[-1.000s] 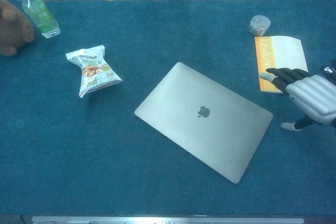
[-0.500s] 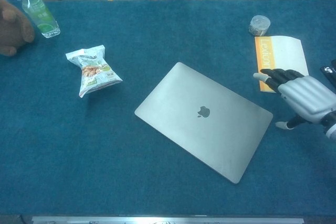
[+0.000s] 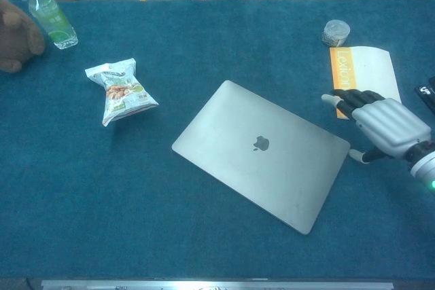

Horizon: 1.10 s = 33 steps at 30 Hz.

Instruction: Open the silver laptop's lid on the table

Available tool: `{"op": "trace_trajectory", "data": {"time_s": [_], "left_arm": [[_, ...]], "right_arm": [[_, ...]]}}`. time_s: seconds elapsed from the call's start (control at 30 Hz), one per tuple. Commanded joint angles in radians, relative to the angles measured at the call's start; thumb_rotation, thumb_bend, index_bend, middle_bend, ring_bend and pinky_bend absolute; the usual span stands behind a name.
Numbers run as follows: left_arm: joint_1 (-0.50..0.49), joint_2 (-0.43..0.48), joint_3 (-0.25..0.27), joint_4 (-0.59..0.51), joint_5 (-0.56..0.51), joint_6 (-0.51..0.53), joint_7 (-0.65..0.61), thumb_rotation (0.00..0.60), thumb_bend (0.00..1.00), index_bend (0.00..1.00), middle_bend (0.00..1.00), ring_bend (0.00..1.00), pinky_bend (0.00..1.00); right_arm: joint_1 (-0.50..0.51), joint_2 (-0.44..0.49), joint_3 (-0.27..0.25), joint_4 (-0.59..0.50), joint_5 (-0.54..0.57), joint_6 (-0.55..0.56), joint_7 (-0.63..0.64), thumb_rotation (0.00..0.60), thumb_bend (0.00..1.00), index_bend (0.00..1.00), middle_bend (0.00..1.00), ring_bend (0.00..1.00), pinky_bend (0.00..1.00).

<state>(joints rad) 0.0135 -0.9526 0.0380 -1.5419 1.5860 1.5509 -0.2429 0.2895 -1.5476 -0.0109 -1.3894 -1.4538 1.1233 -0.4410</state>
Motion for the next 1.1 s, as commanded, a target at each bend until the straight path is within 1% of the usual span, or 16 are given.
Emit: {"op": "trace_trajectory", "data": {"time_s": [0.03,0.23,0.43,0.77,1.1], "left_arm": [[0.0,-0.001,0.0,0.001,-0.001,-0.001,0.0,0.6,0.25,0.05,0.0,0.0,0.01],[0.001,-0.003,-0.001,0.009,-0.003,0.001,-0.004,0.6,0.25,0.05,0.0,0.0,0.01],[0.003,-0.003,-0.002,0.013,-0.011,-0.001,-0.008,0.6,0.25,0.05,0.0,0.0,0.01],[0.006,-0.005,-0.004,0.026,-0.023,-0.004,-0.017,0.6,0.25,0.05,0.0,0.0,0.01],[0.006,-0.007,-0.007,0.029,-0.027,-0.005,-0.015,0.6,0.25,0.05,0.0,0.0,0.01]], "right_arm": [[0.005,-0.01,0.002,0.007,0.003,-0.002,-0.002,0.6,0.22,0.0,0.02,0.0,0.11],[0.026,-0.047,0.02,0.031,0.01,-0.007,-0.008,0.6,0.25,0.0,0.02,0.0,0.11],[0.063,-0.092,0.057,0.064,0.027,-0.023,-0.022,0.6,0.25,0.0,0.02,0.0,0.11],[0.137,-0.17,0.123,0.153,0.074,-0.062,-0.033,0.6,0.25,0.0,0.02,0.0,0.11],[0.202,-0.229,0.17,0.227,0.108,-0.084,-0.022,0.6,0.25,0.0,0.02,0.0,0.11]]}}
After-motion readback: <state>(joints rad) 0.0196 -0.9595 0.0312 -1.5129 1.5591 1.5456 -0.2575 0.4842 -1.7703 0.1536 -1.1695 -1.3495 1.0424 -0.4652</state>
